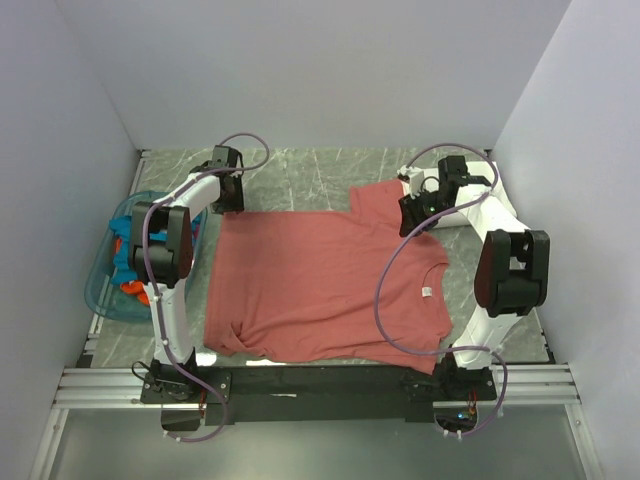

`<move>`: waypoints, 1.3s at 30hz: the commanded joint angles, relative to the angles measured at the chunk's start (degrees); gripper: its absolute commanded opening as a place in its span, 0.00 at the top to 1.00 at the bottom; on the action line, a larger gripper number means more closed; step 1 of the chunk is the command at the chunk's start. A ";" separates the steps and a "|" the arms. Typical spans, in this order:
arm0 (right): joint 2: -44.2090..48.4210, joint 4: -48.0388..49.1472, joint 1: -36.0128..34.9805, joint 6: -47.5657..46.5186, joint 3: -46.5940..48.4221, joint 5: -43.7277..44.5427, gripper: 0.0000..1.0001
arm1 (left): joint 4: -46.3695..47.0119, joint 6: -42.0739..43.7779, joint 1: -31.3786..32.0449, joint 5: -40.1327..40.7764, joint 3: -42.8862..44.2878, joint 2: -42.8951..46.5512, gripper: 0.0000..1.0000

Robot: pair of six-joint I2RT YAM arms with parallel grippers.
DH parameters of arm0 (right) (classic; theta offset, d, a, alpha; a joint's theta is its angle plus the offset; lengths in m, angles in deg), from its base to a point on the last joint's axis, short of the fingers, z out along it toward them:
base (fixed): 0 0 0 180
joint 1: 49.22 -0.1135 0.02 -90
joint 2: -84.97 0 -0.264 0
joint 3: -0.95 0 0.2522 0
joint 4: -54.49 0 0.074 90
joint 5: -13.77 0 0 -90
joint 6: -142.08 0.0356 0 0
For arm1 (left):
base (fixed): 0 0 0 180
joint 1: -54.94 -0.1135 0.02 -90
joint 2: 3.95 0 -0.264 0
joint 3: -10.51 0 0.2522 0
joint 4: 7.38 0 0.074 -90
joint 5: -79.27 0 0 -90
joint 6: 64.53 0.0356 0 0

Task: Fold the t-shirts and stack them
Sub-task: Flatten the tshirt out

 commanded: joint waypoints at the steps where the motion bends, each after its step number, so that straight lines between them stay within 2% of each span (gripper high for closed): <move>1: 1.91 0.95 0.10 0.49 1.71 -1.24 0.53 | -0.88 1.68 -0.12 1.87 2.25 1.20 0.52; 10: 2.09 1.30 0.10 0.58 0.58 -1.59 0.53 | -2.72 2.13 -0.20 4.25 3.66 -0.91 0.51; 21: 2.52 1.48 1.50 0.58 0.31 -1.86 0.53 | -5.62 1.86 -0.29 1.35 4.98 -4.69 0.53; 26: 2.70 1.30 1.68 0.23 0.22 -1.95 0.53 | -5.36 1.69 -0.73 0.47 4.36 -4.87 0.66; 27: 2.70 1.21 1.77 0.31 0.40 -2.12 0.53 | -5.10 1.69 -0.82 0.20 4.27 -4.52 0.75; 29: 2.79 0.86 1.77 0.23 0.75 -2.12 0.53 | -4.31 1.60 -1.00 -0.15 3.83 -3.64 0.87; 30: 2.79 0.78 1.77 0.23 1.01 -2.21 0.53 | -4.04 1.42 -1.26 -0.15 3.75 -3.29 0.98; 39: 1.91 -0.63 1.68 -0.04 3.30 -1.95 0.53 | -1.41 0.98 -1.70 -0.06 3.92 0.23 1.00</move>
